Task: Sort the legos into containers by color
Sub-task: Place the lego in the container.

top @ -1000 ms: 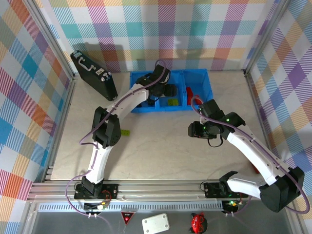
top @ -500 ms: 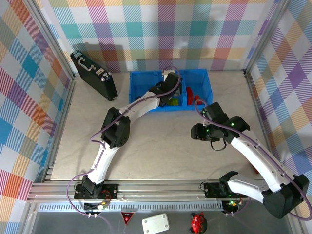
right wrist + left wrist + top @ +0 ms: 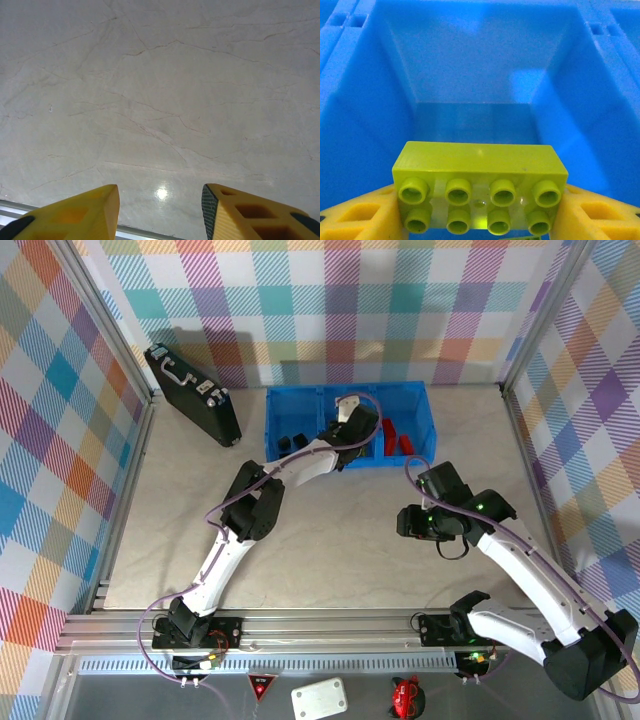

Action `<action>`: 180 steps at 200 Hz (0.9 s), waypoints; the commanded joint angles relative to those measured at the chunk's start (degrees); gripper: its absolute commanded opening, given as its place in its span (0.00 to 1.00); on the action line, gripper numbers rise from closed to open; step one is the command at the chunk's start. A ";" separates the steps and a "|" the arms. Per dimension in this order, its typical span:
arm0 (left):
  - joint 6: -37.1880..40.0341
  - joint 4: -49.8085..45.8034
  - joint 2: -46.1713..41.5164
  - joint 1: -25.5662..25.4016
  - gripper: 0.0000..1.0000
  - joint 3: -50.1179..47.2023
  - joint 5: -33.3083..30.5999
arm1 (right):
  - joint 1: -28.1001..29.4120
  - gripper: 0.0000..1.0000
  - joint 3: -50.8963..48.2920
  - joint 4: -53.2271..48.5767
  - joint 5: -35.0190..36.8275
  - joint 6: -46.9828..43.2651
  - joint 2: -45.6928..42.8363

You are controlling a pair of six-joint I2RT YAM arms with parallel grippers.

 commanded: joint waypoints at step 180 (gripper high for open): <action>4.82 5.54 -1.99 -1.72 0.72 1.61 -2.92 | -0.31 0.48 0.70 0.96 -1.89 -1.42 -0.86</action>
